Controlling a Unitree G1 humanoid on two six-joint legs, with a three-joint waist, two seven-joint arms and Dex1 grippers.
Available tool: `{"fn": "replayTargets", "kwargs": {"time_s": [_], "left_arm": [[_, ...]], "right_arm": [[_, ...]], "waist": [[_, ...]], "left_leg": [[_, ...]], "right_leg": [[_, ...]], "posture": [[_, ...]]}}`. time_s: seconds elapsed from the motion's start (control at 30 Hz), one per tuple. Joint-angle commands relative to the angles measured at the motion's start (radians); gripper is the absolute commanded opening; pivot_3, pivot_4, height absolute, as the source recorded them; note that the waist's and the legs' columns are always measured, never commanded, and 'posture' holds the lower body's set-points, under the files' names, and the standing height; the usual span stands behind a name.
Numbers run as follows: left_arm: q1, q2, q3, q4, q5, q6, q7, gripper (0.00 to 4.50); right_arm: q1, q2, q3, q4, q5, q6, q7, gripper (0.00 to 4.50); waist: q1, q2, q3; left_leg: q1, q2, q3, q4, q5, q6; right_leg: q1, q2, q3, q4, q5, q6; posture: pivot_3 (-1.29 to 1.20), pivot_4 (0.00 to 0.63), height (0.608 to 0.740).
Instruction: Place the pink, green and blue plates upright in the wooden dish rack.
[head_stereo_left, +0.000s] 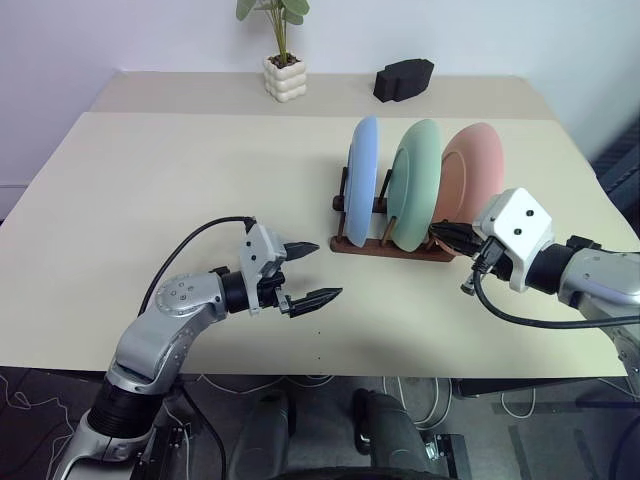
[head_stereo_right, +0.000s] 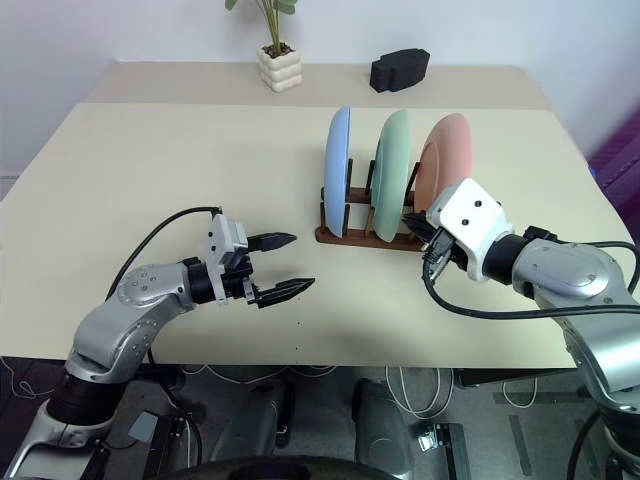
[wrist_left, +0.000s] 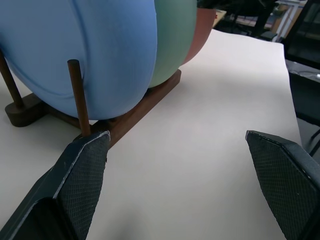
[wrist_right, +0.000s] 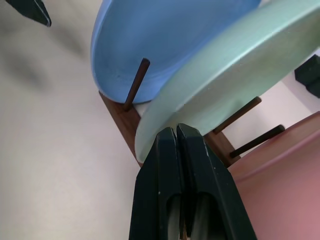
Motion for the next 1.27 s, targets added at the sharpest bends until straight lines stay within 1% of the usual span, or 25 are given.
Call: {"fn": "replayTargets", "kwargs": {"time_s": [0.03,0.1,0.2,0.37,0.43,0.5,0.57,0.63,0.7,0.77,0.9,1.0,1.1,1.27], "left_arm": [[0.004,-0.005,0.004,-0.018,0.000,-0.020,0.002,4.50],[0.005,-0.007,0.005,-0.021,-0.001,-0.018,0.005,4.50],[0.005,-0.009,0.012,-0.020,0.005,-0.023,0.015,4.50],[-0.007,0.001,0.064,0.049,0.032,-0.065,0.042,4.50],[-0.010,0.011,0.086,0.079,0.039,-0.080,0.044,4.50],[-0.009,0.031,0.112,0.133,0.064,-0.111,0.045,4.50],[-0.004,0.049,0.135,0.187,0.084,-0.147,0.041,4.50],[-0.005,0.052,0.152,0.249,0.105,-0.182,0.050,4.50],[-0.001,0.051,0.171,0.315,0.128,-0.226,0.062,4.50],[0.005,0.043,0.178,0.358,0.142,-0.256,0.069,4.50],[0.034,0.038,0.184,0.381,0.163,-0.299,0.078,4.50],[0.048,0.026,0.180,0.384,0.177,-0.309,0.100,4.50],[0.051,0.017,0.186,0.352,0.161,-0.288,0.110,4.50],[0.045,-0.002,0.179,0.374,0.177,-0.312,0.128,4.50]], "right_arm": [[-0.014,-0.006,-0.038,-0.030,-0.003,-0.008,0.010,0.03],[-0.016,-0.015,-0.064,-0.026,-0.002,-0.008,0.017,0.03],[-0.004,-0.027,-0.157,-0.029,0.024,-0.025,0.056,0.03],[0.026,0.025,-0.471,0.003,0.193,-0.021,0.147,0.03],[0.047,0.048,-0.563,0.026,0.251,-0.009,0.159,0.03],[0.125,0.078,-0.652,0.055,0.281,-0.005,0.200,0.03],[0.228,0.112,-0.696,0.073,0.283,-0.017,0.241,0.03],[0.331,0.153,-0.678,0.108,0.240,-0.059,0.267,0.03],[0.407,0.214,-0.603,0.143,0.182,-0.113,0.255,0.03],[0.443,0.261,-0.523,0.186,0.118,-0.179,0.239,0.03],[0.424,0.349,-0.414,0.313,0.023,-0.300,0.179,0.03],[0.419,0.380,-0.366,0.394,-0.016,-0.363,0.167,0.03],[0.411,0.383,-0.354,0.434,-0.004,-0.382,0.169,0.03],[0.358,0.379,-0.326,0.487,-0.008,-0.403,0.156,0.03]], "waist": [[0.000,0.000,0.000],[0.000,0.000,0.000],[0.001,0.000,0.000],[0.002,0.000,0.000],[0.002,0.000,0.000],[0.002,0.000,0.000],[0.002,0.000,0.000],[0.002,0.000,-0.001],[0.001,0.000,-0.001],[-0.004,0.000,-0.001],[-0.007,0.002,-0.002],[-0.002,0.003,-0.002],[0.001,0.003,-0.002],[-0.001,0.003,-0.003]], "left_leg": [[0.000,0.000,0.000,0.000,0.000,0.000],[0.000,0.000,0.000,0.000,0.000,0.000],[0.000,0.000,0.000,0.001,0.000,0.000],[0.000,0.000,0.000,0.002,0.000,0.000],[0.000,0.000,-0.001,0.002,0.000,0.000],[0.000,0.000,0.000,0.002,0.000,0.001],[0.000,0.000,0.000,0.003,-0.001,0.001],[0.000,0.000,0.000,0.003,-0.001,0.001],[0.001,0.000,0.000,0.003,-0.001,0.001],[0.001,0.000,0.000,0.004,-0.001,0.001],[0.002,0.001,0.001,0.005,-0.001,0.001],[0.001,0.001,0.001,0.005,-0.001,0.001],[0.001,0.000,0.001,0.005,-0.001,0.001],[0.001,0.000,0.001,0.005,-0.001,0.001]], "right_leg": [[0.000,0.000,0.000,0.000,0.000,0.000],[0.000,0.000,0.000,0.000,0.000,0.000],[0.000,0.000,0.000,0.000,0.000,0.000],[0.001,0.000,0.000,0.000,0.000,0.000],[0.001,0.000,0.000,0.000,0.000,0.000],[0.002,0.000,0.000,0.000,0.000,0.000],[0.002,0.000,0.000,0.001,0.000,0.000],[0.003,0.000,0.000,0.000,0.000,0.000],[0.003,0.000,0.000,0.000,0.000,0.000],[0.003,0.000,0.000,0.001,0.000,0.000],[0.003,0.000,0.001,0.001,0.001,-0.001],[0.003,0.000,0.001,0.002,0.001,-0.001],[0.003,0.000,0.001,0.001,0.001,-0.001],[0.003,0.000,0.001,0.002,0.001,-0.001]], "posture": [[0.00,0.150,0.740],[0.00,0.150,0.740],[0.00,0.150,0.740],[0.00,0.150,0.740],[0.00,0.150,0.740],[0.00,0.150,0.740],[0.00,0.150,0.740],[0.00,0.150,0.740],[0.00,0.150,0.740],[0.00,0.150,0.740],[0.00,0.150,0.740],[0.00,0.150,0.740],[0.00,0.150,0.740],[0.00,0.150,0.740]]}}
